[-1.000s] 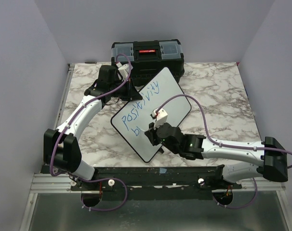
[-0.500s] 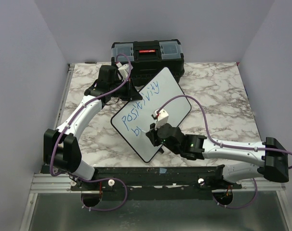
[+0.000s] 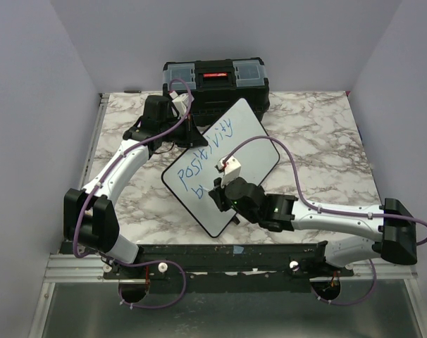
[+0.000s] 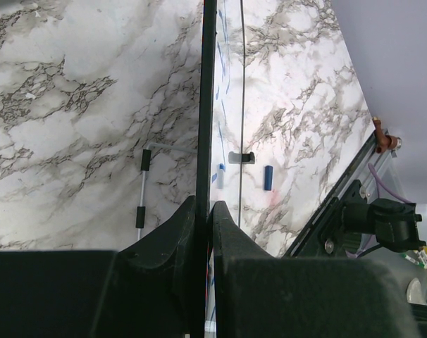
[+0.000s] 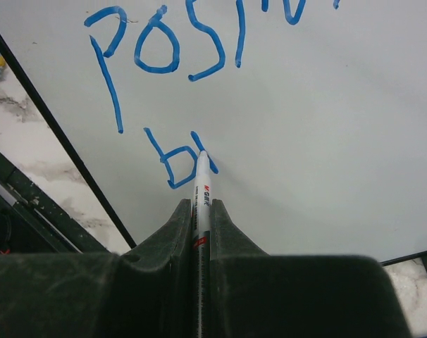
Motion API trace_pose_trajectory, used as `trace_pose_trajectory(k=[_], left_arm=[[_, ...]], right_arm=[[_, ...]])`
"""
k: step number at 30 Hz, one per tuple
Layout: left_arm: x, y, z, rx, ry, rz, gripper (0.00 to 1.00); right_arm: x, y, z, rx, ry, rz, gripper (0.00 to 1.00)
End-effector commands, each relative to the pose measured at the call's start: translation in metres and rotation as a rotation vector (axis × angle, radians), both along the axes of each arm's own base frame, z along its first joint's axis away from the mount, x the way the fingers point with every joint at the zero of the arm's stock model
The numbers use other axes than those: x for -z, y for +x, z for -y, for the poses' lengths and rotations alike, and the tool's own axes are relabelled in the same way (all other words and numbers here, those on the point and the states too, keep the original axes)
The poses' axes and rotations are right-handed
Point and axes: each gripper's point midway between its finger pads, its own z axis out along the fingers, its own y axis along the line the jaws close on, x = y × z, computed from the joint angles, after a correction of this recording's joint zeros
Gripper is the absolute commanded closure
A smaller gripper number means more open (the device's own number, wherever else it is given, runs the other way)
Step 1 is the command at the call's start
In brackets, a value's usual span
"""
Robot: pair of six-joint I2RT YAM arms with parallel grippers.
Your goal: Write a sentence on the whiteboard
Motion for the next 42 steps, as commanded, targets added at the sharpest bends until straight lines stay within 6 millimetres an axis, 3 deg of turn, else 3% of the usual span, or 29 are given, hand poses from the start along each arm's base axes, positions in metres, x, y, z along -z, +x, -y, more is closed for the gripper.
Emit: trace_pose_trajectory(k=[1, 13, 25, 42], left_arm=[[-0.003, 0.012, -0.008, -0.023, 0.043, 0.081, 1.0], [0.0, 0.013, -0.008, -0.021, 0.046, 0.078, 1.0], [-0.001, 0.013, -0.007, -0.021, 0.043, 0.078, 1.0], [-0.002, 0.012, -0.008, -0.026, 0.044, 0.076, 1.0]], right_arm=[[-0.002, 0.007, -0.004, 0.023, -0.024, 0.019, 0.99], [-0.016, 0.023, 0.001, 0.11, -0.04, 0.061, 0.99], [-0.037, 0.017, 0.019, 0.134, 0.052, 0.072, 0.99], [-0.006, 0.003, 0.003, 0.044, 0.024, -0.009, 0.99]])
